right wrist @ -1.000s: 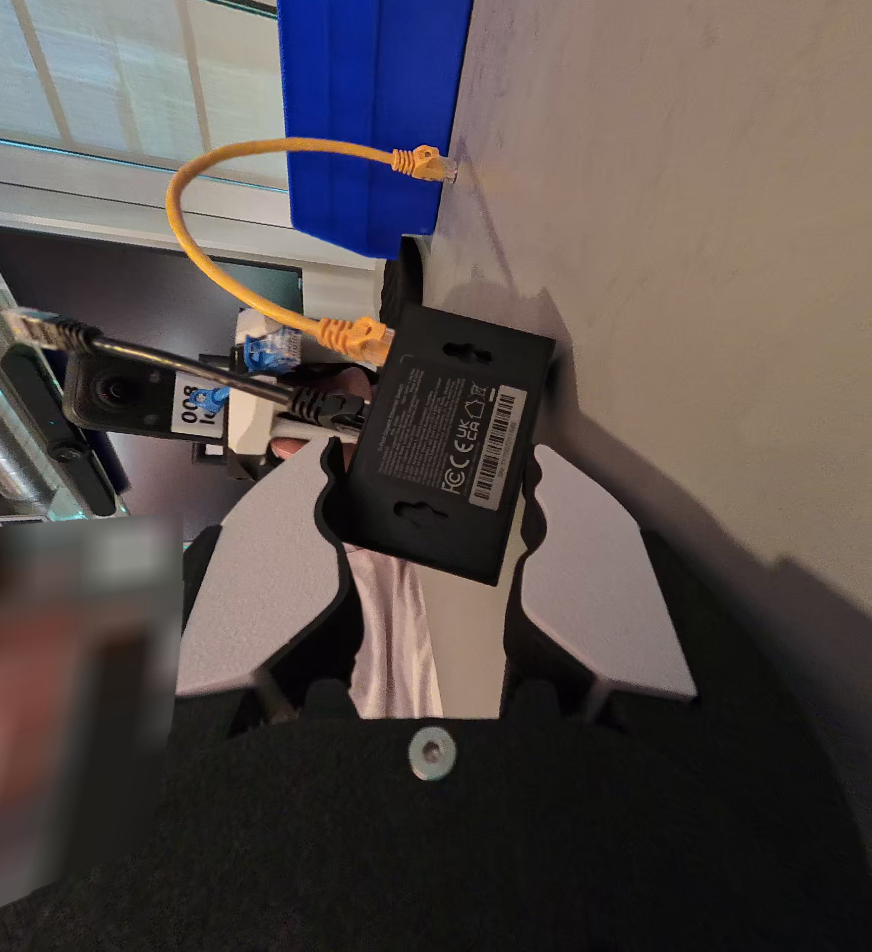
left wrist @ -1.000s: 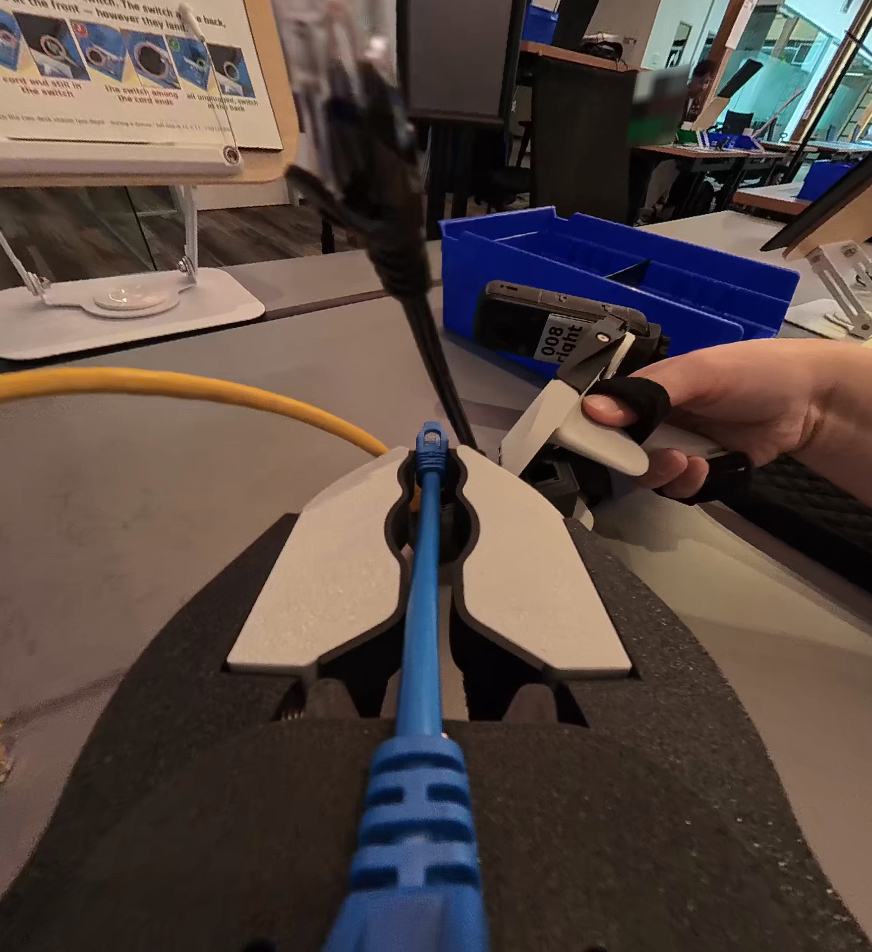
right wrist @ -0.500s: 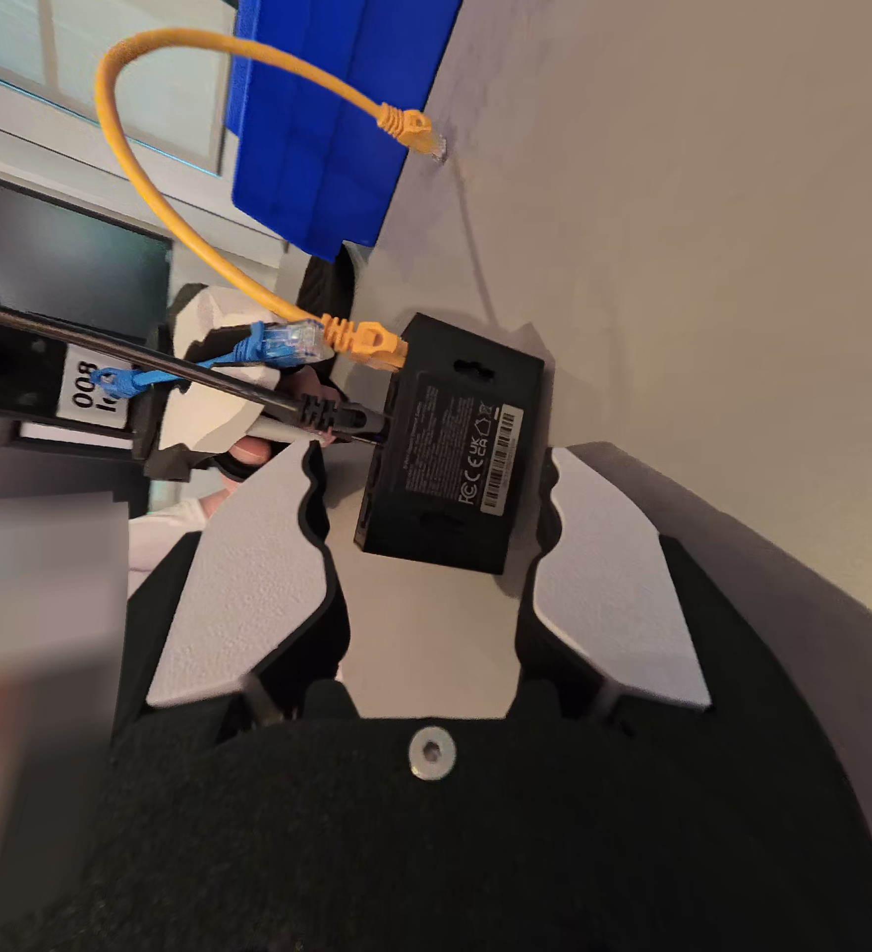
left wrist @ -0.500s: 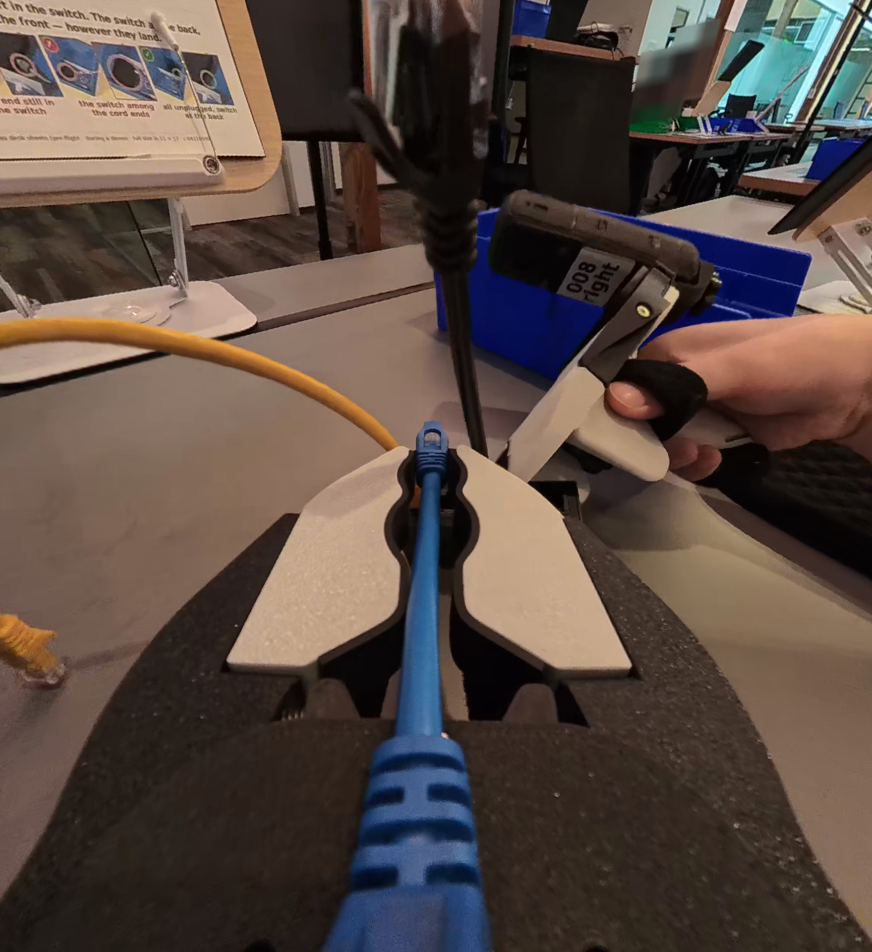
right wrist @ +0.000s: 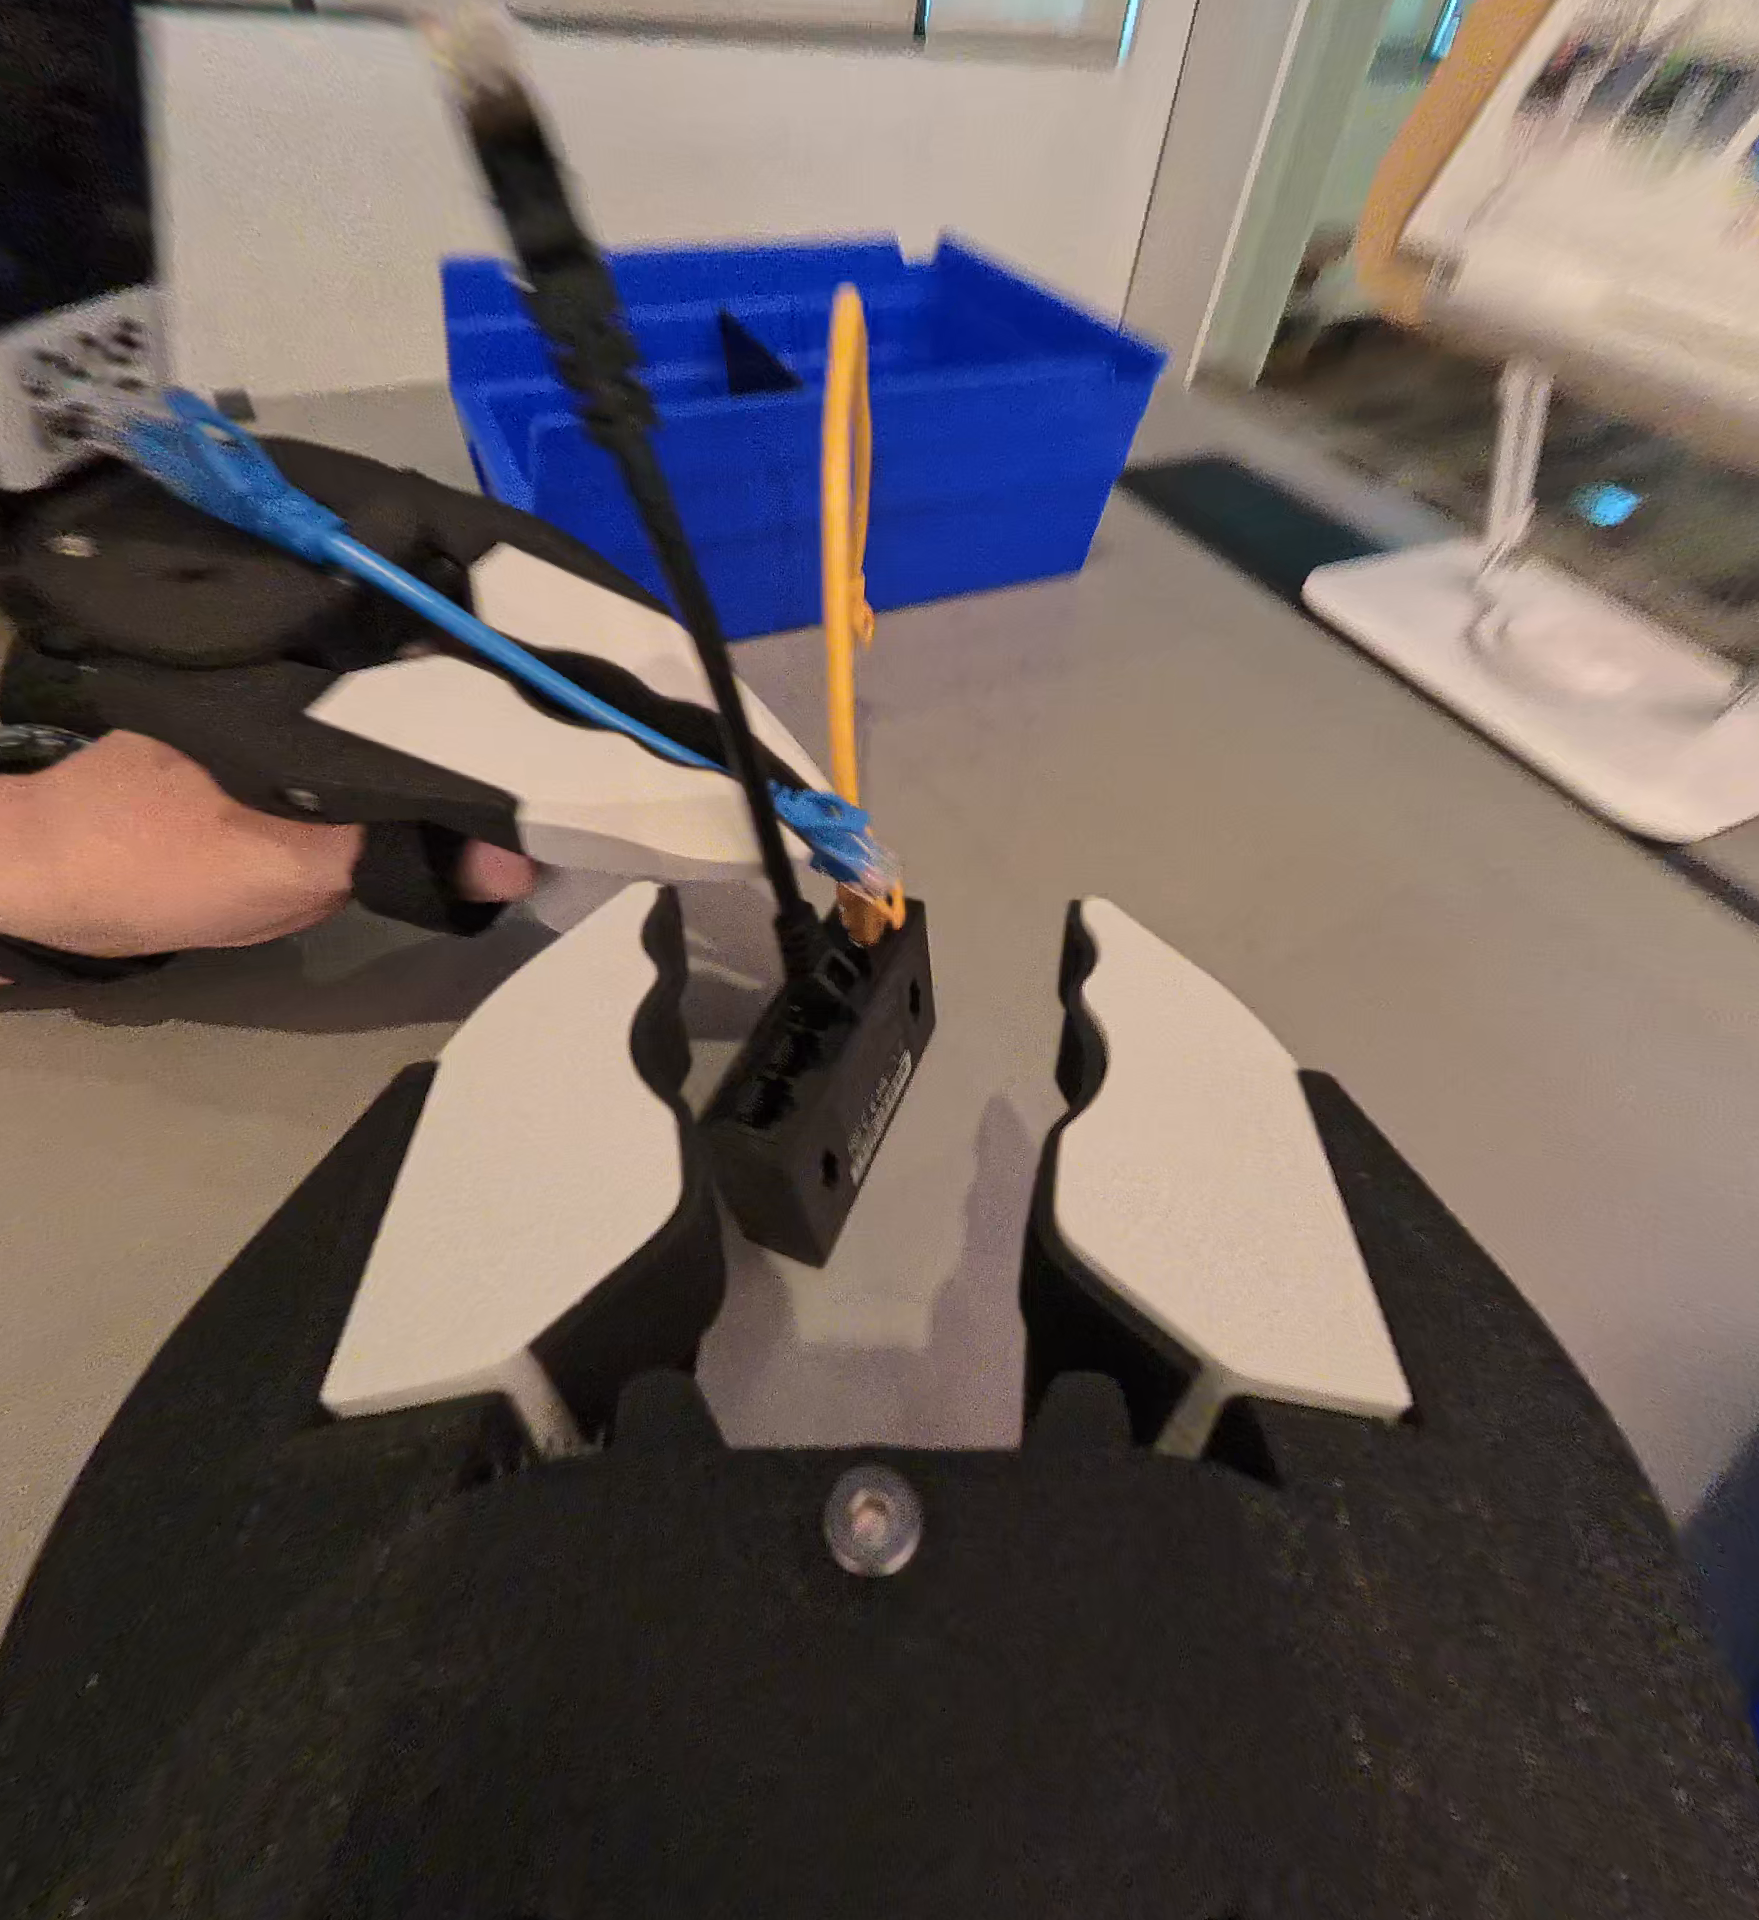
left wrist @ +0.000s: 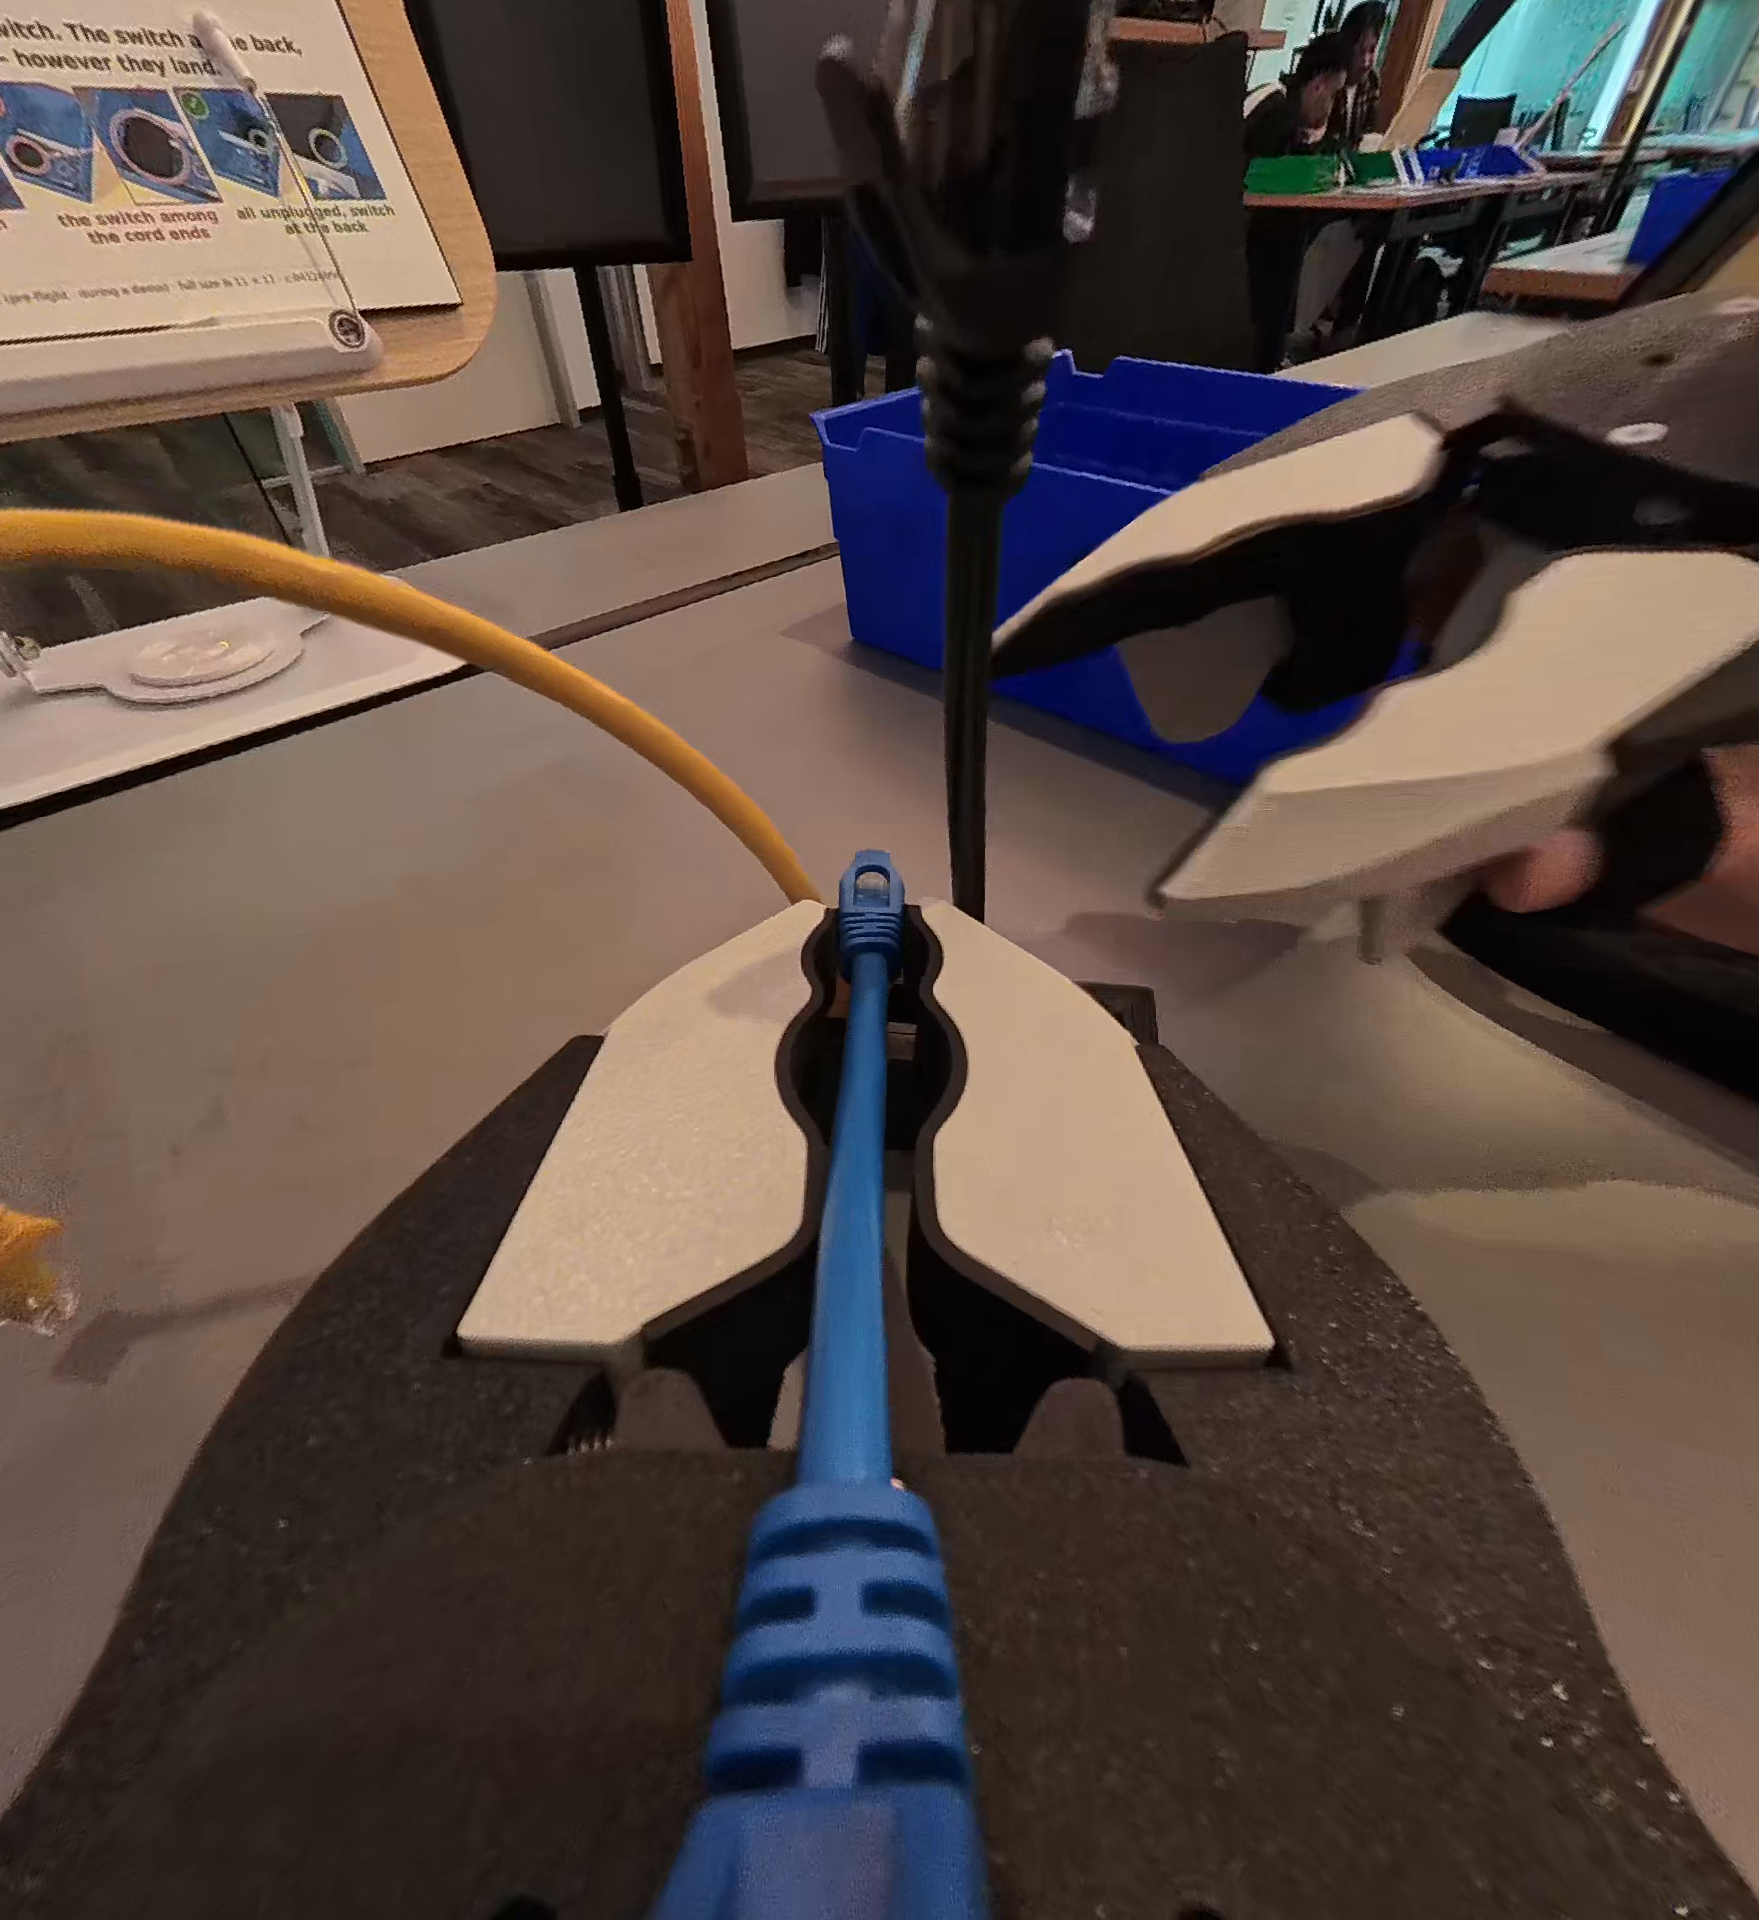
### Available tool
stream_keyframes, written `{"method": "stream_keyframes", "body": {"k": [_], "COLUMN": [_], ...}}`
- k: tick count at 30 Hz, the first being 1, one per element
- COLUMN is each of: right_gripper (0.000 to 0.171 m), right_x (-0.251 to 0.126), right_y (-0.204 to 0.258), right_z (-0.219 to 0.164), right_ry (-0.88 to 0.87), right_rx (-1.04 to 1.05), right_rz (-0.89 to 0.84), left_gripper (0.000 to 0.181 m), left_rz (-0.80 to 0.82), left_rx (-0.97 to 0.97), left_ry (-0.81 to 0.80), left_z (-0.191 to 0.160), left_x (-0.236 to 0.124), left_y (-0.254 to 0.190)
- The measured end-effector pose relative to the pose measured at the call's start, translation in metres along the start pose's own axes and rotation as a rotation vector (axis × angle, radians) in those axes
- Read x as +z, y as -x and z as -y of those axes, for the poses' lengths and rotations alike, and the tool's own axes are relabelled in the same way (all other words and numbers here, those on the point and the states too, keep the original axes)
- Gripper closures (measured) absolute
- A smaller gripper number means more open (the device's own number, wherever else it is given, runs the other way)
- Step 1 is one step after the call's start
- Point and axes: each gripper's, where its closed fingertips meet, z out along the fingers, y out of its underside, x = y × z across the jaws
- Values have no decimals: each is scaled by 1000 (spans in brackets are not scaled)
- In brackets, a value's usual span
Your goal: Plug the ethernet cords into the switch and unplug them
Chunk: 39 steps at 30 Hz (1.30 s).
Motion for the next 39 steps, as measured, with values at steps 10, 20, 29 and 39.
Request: {"method": "stream_keyframes", "body": {"k": [10, 20, 29, 39], "right_gripper": [109, 126, 126, 124], "right_x": [-13, 14, 24, 25], "right_y": [9, 7, 2, -4], "right_z": [-69, -83, -87, -89], "right_ry": [243, 322, 363, 375], "right_rx": [-113, -143, -164, -99], "right_rz": [-241, -229, -235, -239], "left_gripper": [170, 170, 170, 170], "left_rz": [-7, -9, -11, -14], "left_rx": [11, 13, 11, 10], "left_ry": [10, 19, 17, 16], "left_z": [0, -2, -2, -1], "left_x": [2, 3, 3, 3], "left_y": [-3, -4, -4, -5]}}
